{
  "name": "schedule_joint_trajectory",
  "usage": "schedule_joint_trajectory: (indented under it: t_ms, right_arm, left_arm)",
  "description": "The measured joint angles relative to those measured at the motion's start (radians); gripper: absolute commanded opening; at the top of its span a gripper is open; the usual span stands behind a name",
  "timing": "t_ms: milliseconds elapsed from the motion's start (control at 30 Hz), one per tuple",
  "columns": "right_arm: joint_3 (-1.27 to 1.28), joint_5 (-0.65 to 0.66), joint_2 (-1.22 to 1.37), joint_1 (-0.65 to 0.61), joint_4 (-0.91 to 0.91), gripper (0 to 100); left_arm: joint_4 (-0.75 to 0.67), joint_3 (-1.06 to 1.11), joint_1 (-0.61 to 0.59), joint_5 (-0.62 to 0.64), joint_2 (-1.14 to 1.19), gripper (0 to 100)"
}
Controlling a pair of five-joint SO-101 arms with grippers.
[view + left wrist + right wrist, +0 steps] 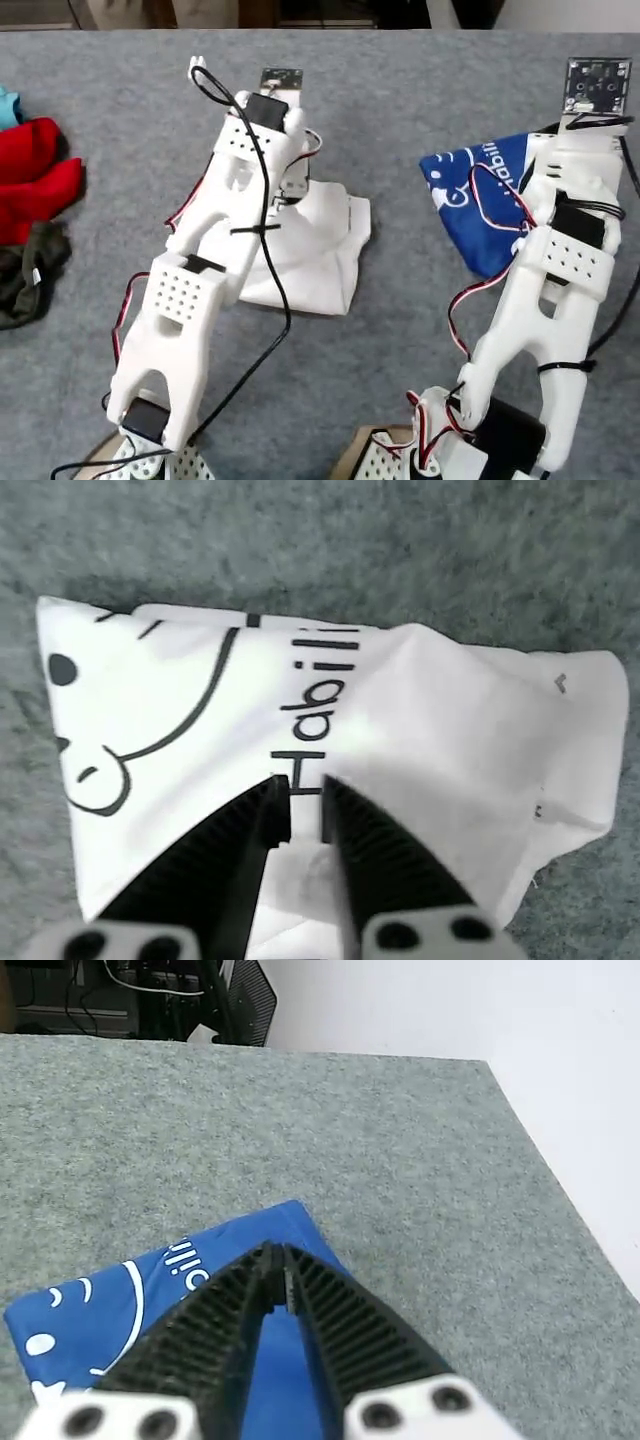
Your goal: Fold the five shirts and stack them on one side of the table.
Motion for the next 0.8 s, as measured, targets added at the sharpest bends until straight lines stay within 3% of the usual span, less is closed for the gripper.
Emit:
schedule_joint_trajectory:
  t_ms: [167,333,567,800]
  right_arm:
    - [0.000,0.000,0.000,0.000,0.000,0.5]
    - [0.000,0.000,0.000,0.000,0.000,0.5]
    - [0.000,0.000,0.000,0.000,0.000,0.5]
    - [0.000,0.000,0.000,0.000,0.000,0.5]
  left_arm:
    - [0.000,0.009,0.034,0.000,0.000,2]
    - [0.000,0.160,0.100,-0.017,-0.021,2]
    - [0.000,0.462,0.195,-0.046,-0.232,2]
    - [0.000,0.542,0.319,-0.048,-0.445,2]
